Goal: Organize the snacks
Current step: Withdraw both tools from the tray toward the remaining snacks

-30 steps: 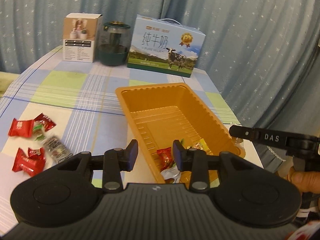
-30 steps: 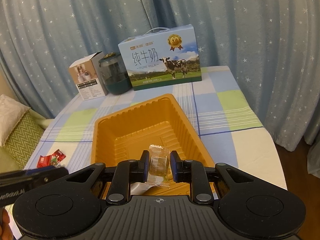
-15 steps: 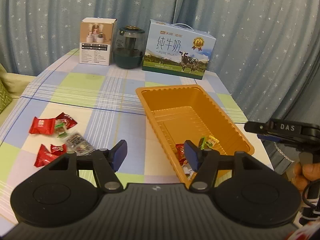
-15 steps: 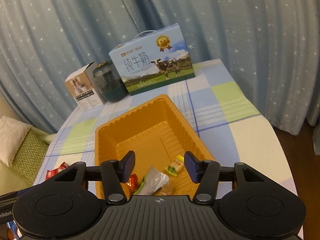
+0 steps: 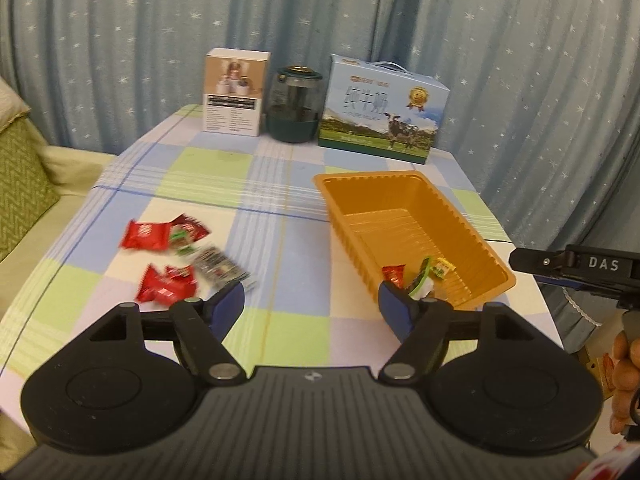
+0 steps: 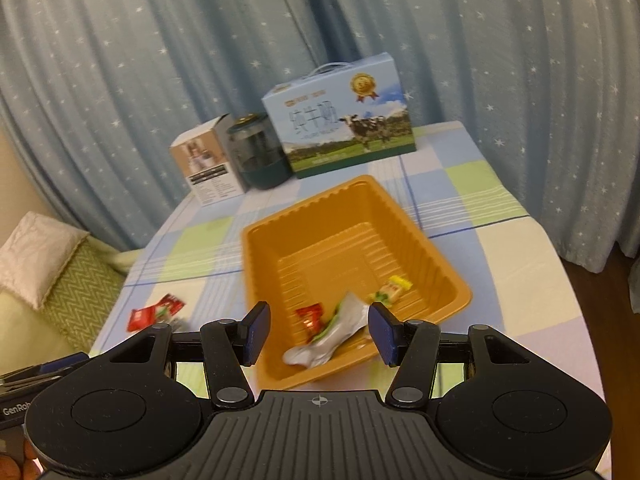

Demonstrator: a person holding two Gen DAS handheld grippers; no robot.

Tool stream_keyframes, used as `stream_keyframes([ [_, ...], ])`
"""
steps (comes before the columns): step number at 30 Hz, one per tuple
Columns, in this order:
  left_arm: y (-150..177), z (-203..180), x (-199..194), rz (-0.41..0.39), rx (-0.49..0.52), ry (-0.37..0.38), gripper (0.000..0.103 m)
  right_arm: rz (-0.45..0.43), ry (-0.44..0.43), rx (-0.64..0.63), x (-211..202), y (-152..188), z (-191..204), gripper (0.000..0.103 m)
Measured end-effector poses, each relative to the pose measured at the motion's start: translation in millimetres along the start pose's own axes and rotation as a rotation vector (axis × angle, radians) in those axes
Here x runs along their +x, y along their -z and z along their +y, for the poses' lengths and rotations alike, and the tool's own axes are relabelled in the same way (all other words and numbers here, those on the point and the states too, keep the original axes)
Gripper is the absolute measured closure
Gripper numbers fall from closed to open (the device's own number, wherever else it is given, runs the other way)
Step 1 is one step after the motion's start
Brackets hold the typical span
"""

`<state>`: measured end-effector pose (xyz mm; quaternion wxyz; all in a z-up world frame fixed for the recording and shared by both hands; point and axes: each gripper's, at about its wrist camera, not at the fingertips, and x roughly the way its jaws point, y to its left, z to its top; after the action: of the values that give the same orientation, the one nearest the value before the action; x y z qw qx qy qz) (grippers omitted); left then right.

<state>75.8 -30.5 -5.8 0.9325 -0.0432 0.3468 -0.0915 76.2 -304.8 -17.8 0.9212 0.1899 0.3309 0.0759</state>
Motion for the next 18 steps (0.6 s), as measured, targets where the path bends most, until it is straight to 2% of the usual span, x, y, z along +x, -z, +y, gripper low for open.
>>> stream_keyframes([
  [10, 19, 44, -41, -0.009, -0.037, -0.087, 0.029, 0.017, -0.048, -0.041, -8, 18, 38, 0.048],
  [18, 27, 67, -57, -0.017, -0.066, -0.128, 0.026, 0.021, -0.071, -0.07, -8, 24, 58, 0.048],
])
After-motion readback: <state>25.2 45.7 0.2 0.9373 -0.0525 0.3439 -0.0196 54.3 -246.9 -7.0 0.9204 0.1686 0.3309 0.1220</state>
